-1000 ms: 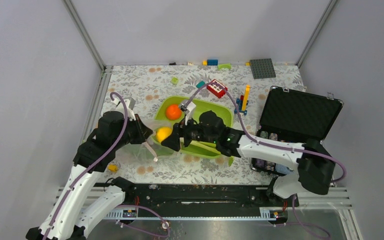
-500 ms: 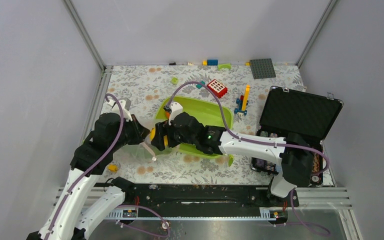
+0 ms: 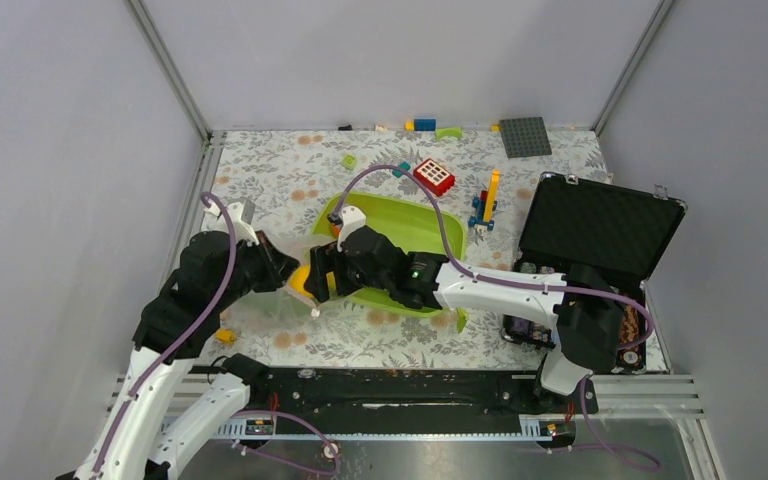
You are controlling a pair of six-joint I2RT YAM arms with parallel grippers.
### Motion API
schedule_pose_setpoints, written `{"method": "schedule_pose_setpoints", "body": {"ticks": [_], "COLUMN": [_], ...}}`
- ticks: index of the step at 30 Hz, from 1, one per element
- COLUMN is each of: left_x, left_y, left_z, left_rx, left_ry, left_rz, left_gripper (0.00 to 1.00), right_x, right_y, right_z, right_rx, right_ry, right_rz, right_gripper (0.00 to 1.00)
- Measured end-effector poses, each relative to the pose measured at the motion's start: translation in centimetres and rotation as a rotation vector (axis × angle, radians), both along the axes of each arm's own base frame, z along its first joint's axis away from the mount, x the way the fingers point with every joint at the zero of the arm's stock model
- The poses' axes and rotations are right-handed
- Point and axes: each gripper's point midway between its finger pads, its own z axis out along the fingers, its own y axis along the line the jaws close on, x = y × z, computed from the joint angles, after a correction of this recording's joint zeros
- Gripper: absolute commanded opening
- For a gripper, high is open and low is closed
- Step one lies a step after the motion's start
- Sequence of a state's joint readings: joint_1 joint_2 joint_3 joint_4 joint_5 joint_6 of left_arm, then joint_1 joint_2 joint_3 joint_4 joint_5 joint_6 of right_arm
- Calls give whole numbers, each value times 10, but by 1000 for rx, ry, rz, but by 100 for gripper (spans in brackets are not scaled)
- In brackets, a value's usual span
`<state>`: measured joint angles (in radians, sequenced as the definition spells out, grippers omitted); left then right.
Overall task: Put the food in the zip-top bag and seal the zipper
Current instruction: Place the fake fruit in the zipper food storage bag, then pick up the fake vegetable from the bin.
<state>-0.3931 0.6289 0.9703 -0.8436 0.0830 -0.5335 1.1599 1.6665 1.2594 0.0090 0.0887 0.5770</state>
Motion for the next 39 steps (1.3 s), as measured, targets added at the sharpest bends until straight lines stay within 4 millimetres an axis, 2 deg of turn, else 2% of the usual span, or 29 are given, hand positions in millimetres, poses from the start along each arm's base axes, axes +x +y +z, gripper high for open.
{"method": "schedule_pose_setpoints", "body": {"ticks": [6, 8, 11, 14, 16, 19, 22, 26, 29, 35, 39], "left_x": [-1, -1, 0, 1, 2, 3, 1, -1, -2, -3, -4], "left_y": [1, 2, 7, 17, 25, 31, 34, 35, 35, 31, 29], "left_z": [2, 3, 1, 2, 7, 13, 14, 16, 16, 16, 15], "left_rx": [-9, -11, 2, 32, 48, 56, 59, 63, 67, 67, 65], "left_ry": [-4, -8, -4, -4, -20, -39, -48, -60, -67, -68, -65], "left_rz": [7, 16, 44, 93, 131, 160, 170, 165, 159, 128, 114], "left_gripper": [0, 0, 0, 0, 0, 0, 0, 0, 0, 0, 0], "right_x": [-1, -2, -5, -11, -17, -22, -18, 1, 6, 6, 18], "right_y": [2, 4, 4, -4, -15, -44, -78, -124, -150, -177, -192], "right_z": [2, 5, 16, 36, 51, 70, 74, 54, 23, -48, -74], "right_rx": [8, 19, 41, 66, 86, 99, 66, -78, -248, -606, -739], "right_ry": [-3, -9, -41, -97, -147, -202, -222, -239, -237, -175, -125], "right_rz": [6, 19, 56, 99, 131, 136, 117, 120, 205, 438, 489], "right_gripper": [87, 91, 99, 100, 100, 100, 100, 100, 100, 100, 99]}}
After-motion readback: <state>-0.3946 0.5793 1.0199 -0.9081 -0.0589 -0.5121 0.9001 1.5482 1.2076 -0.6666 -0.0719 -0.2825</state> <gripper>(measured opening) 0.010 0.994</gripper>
